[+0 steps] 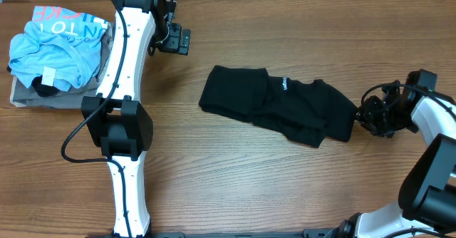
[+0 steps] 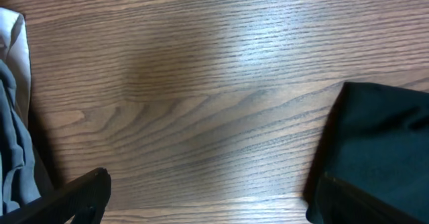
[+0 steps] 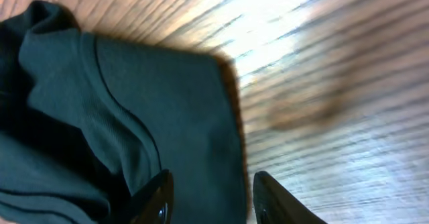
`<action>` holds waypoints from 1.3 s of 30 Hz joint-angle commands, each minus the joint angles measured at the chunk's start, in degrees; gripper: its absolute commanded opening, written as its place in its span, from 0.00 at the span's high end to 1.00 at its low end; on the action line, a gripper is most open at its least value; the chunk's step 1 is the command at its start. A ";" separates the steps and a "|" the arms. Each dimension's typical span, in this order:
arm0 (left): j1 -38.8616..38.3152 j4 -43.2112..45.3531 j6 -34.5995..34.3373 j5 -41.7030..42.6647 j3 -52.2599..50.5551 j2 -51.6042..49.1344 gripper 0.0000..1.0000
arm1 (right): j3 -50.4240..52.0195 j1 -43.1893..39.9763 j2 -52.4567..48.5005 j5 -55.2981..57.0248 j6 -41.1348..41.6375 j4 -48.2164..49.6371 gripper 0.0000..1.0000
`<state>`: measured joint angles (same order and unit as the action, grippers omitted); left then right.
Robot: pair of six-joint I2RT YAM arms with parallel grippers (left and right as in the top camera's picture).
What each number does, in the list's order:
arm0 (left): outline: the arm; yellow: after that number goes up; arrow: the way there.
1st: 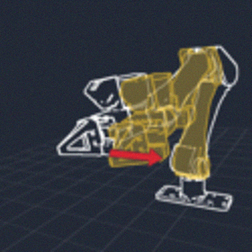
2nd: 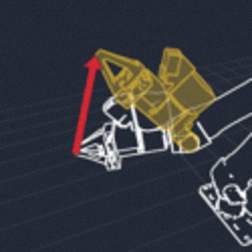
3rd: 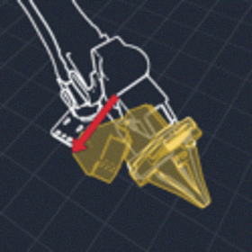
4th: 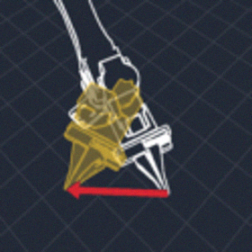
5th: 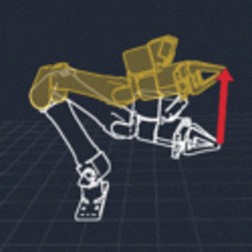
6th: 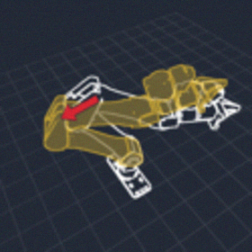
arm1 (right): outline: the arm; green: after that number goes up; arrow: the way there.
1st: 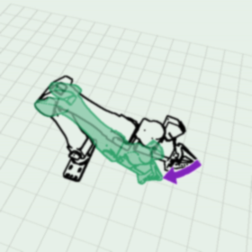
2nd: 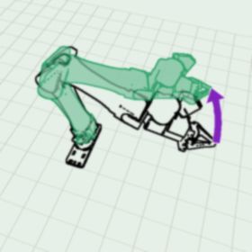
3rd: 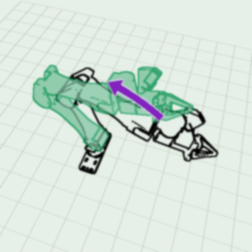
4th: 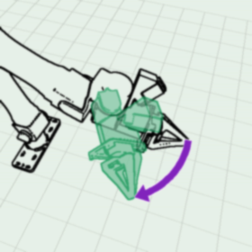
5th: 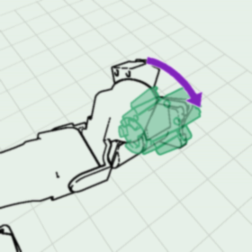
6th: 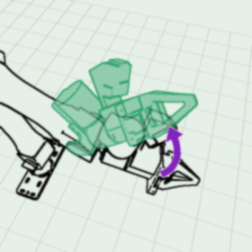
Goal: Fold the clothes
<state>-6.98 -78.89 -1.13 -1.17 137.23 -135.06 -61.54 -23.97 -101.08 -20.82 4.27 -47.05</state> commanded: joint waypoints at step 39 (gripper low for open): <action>0.33 0.15 -0.39 -0.74 1.31 0.07 0.00 | -1.20 0.90 -1.38 11.52 8.81 -3.06 0.96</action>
<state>-6.98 -78.63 -1.17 -1.17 137.23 -135.06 -58.52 -20.25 -102.21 -9.13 13.89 -48.75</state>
